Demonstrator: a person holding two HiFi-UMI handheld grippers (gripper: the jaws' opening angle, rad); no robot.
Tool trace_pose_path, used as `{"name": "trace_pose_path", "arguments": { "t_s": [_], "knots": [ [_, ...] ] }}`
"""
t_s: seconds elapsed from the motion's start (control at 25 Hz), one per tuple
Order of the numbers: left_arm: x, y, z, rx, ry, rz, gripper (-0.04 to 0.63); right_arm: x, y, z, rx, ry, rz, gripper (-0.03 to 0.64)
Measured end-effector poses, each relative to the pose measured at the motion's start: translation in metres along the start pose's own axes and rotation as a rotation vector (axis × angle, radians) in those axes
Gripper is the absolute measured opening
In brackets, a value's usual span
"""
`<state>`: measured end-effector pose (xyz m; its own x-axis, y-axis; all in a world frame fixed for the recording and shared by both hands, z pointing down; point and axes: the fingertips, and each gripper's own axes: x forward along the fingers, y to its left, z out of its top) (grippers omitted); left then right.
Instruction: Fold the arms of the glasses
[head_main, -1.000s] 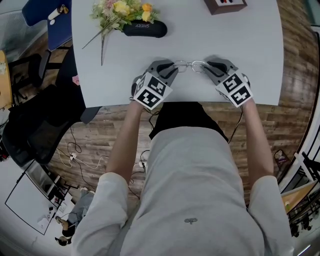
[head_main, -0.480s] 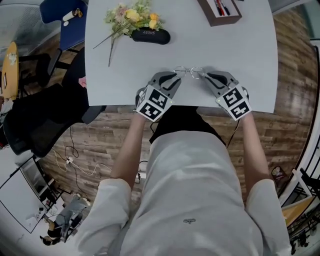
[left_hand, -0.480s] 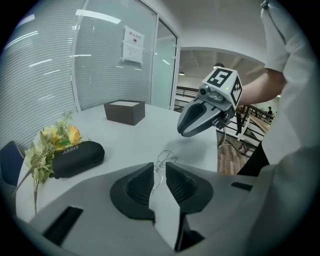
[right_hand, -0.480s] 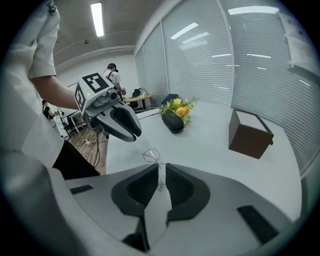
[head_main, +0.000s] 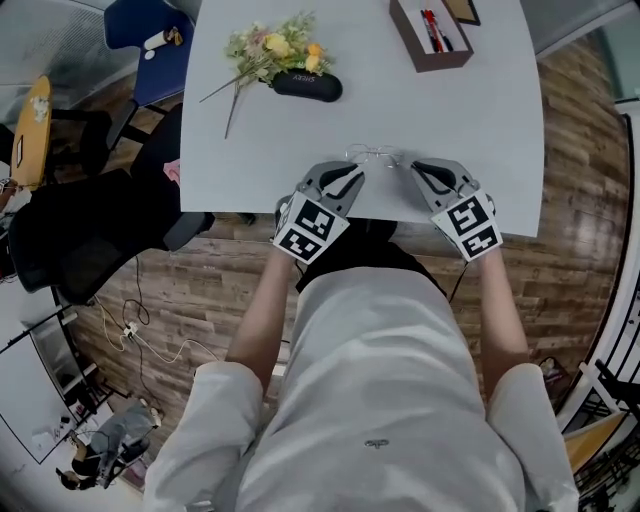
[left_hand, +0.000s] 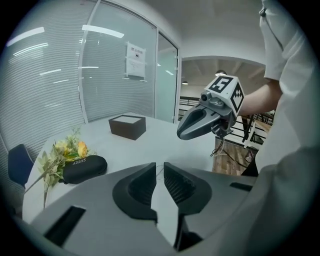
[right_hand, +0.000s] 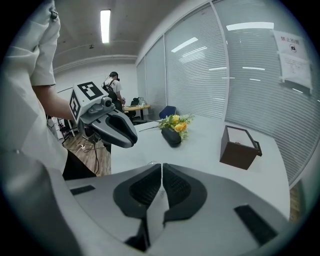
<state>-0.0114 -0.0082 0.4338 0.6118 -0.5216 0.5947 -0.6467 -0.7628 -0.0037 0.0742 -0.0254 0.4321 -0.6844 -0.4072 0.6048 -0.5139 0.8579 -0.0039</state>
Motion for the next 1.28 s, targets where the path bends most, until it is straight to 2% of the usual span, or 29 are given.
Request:
{"name": "trace_pose_path", "arguments": {
  "t_s": [0.44, 0.84, 1.28],
  "knots": [
    [-0.026, -0.003, 0.045, 0.015, -0.116, 0.050, 0.040, -0.035, -0.001, 0.042, -0.008, -0.126, -0.061, 0.008],
    [-0.049, 0.012, 0.076, 0.027, -0.198, 0.126, 0.025, -0.058, -0.016, 0.071, 0.067, -0.232, -0.130, 0.006],
    [-0.062, 0.019, 0.089, -0.039, -0.259, 0.155, 0.025, -0.070, -0.021, 0.079, 0.129, -0.285, -0.161, 0.006]
  ]
}}
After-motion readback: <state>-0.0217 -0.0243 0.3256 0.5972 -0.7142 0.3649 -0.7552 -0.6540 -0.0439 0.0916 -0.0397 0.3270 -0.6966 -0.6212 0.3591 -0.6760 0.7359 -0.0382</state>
